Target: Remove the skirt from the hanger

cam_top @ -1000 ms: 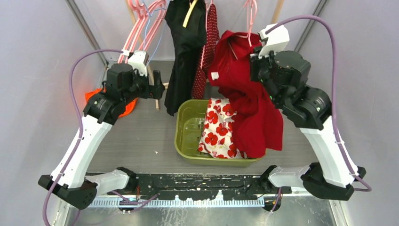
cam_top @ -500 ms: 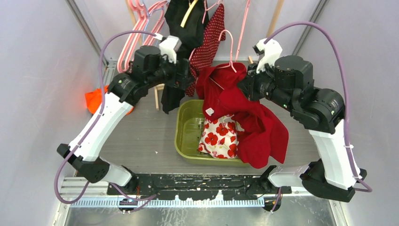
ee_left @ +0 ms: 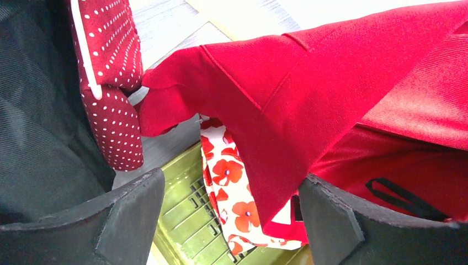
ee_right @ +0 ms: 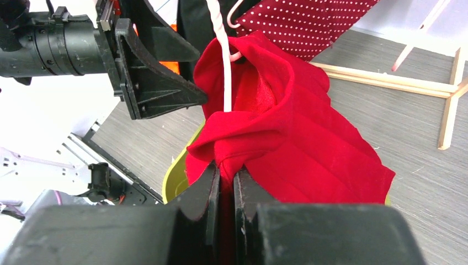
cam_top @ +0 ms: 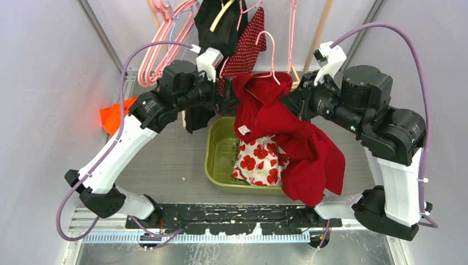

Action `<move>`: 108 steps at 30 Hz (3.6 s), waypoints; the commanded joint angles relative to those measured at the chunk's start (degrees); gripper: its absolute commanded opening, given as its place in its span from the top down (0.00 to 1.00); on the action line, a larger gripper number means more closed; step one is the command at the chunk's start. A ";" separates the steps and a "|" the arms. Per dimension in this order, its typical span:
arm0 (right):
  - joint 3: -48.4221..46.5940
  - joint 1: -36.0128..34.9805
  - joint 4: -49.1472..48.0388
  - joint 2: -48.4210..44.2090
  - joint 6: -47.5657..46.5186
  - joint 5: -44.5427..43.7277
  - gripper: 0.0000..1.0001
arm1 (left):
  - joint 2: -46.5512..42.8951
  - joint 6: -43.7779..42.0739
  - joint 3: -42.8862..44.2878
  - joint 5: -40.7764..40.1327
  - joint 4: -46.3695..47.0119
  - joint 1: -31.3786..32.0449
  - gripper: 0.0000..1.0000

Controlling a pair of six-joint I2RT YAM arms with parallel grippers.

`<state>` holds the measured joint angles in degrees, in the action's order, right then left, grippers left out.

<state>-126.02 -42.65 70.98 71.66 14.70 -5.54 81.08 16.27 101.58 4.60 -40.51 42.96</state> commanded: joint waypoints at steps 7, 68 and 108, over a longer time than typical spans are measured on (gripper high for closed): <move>-3.43 -0.33 -4.39 -1.54 3.46 5.43 0.99 | -2.53 5.32 4.10 3.20 4.93 0.33 0.11; 8.97 -0.32 6.06 -16.87 9.51 6.22 0.99 | 8.07 -8.40 -4.72 -10.43 11.89 -5.10 1.00; 36.67 -0.31 -24.81 -19.00 1.46 -2.38 0.63 | -3.44 -3.90 -12.72 -14.44 8.85 -5.14 1.00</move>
<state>-88.99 -43.27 49.36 53.47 15.22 -9.15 80.09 11.88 88.64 -9.74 -34.48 38.00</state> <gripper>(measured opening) 0.359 0.027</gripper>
